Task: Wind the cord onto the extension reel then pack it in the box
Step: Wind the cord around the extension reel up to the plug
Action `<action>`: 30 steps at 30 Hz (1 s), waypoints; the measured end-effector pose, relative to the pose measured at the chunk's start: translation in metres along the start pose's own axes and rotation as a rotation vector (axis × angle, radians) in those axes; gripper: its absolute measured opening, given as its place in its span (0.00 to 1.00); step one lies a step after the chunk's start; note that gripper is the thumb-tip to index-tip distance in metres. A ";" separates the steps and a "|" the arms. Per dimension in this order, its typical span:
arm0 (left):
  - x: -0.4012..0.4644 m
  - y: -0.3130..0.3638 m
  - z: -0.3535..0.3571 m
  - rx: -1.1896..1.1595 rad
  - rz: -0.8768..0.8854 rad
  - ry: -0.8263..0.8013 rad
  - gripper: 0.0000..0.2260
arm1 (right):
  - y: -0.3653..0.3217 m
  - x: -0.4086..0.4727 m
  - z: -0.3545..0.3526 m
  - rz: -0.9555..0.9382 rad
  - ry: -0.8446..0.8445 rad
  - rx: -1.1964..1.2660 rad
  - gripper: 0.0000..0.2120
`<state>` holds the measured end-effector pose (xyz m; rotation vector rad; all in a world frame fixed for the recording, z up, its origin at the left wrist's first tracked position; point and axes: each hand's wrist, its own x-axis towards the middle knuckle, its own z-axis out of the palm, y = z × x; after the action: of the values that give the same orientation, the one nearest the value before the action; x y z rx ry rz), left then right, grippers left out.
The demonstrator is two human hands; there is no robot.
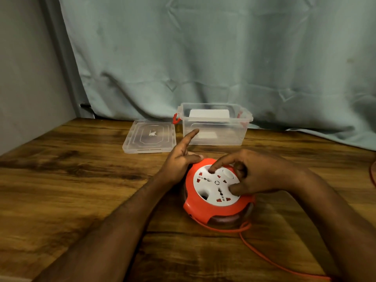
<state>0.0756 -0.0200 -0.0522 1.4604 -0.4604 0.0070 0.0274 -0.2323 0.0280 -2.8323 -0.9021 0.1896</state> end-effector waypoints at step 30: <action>0.005 -0.005 -0.004 0.048 -0.029 0.140 0.33 | -0.016 0.014 0.021 0.030 0.209 -0.159 0.29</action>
<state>0.0828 -0.0186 -0.0552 1.5027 -0.3266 0.0973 0.0263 -0.2092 0.0090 -2.9394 -0.8652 -0.1805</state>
